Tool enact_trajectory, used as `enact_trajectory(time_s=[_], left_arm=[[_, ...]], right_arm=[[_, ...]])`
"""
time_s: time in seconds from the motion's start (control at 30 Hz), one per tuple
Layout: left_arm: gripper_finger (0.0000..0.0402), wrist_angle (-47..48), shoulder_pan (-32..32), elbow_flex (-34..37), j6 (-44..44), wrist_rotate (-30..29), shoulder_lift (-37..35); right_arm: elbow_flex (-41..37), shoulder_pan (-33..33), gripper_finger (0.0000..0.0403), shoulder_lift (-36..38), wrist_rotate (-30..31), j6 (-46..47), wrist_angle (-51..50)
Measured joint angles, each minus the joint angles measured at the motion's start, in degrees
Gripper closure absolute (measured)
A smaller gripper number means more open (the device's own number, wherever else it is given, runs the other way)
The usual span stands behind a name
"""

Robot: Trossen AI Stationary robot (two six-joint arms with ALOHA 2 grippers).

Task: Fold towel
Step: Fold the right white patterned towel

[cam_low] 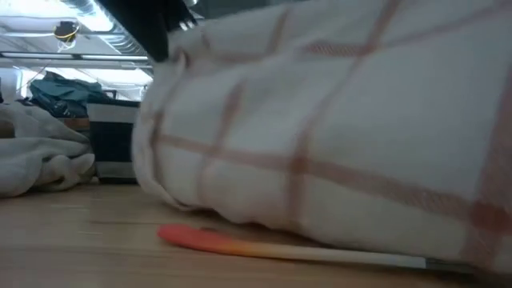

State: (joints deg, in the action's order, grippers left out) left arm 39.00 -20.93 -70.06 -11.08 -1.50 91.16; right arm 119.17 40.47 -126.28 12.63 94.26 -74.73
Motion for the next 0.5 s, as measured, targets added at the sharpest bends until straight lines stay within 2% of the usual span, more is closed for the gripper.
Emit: enact_trajectory(time_s=[0.2,0.5], left_arm=[[0.0392,-2.8,2.3,0.0,3.6,-1.2,4.1],[0.0379,-5.0,6.4,0.0,5.8,-2.6,8.7]], right_arm=[[-2.1,0.1,0.0395,-0.3,1.7,-1.0,-2.0],[-11.5,0.0,0.0395,-0.4,3.9,-1.8,-1.5]])
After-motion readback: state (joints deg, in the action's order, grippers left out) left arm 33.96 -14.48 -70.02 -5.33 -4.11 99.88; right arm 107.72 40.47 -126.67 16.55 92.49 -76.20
